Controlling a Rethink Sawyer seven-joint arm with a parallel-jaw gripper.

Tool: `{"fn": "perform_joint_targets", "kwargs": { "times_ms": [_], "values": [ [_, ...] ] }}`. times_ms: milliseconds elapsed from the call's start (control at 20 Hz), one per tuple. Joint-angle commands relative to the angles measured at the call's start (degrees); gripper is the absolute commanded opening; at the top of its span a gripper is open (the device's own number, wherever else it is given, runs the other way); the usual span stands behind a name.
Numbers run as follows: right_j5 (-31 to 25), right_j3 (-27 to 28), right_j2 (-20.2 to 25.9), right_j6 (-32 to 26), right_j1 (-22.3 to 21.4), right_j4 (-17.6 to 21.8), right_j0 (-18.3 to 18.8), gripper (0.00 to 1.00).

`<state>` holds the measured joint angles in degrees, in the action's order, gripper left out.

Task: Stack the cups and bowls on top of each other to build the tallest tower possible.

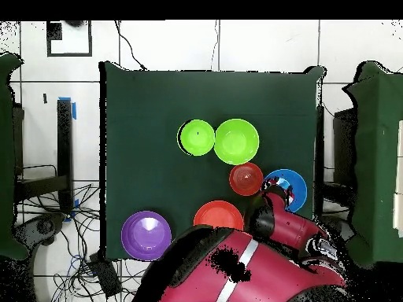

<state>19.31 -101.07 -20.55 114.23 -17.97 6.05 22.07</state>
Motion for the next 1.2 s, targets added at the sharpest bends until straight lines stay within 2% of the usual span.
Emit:
{"fn": "perform_joint_targets", "kwargs": {
  "times_ms": [50, 450, 900, 1200],
  "values": [
    [-3.73, -1.27, 5.41, 7.18, -4.0, 1.11, -1.52, 1.0],
    [-8.88, -3.16, 6.6, 5.08, -9.36, 3.33, 0.02, 1.0],
    [-10.55, -2.48, 6.34, 5.47, -9.77, 1.51, -1.21, 1.0],
    [-9.5, -0.92, 6.08, 6.78, -7.69, -1.0, -2.91, 1.0]
  ]
}}
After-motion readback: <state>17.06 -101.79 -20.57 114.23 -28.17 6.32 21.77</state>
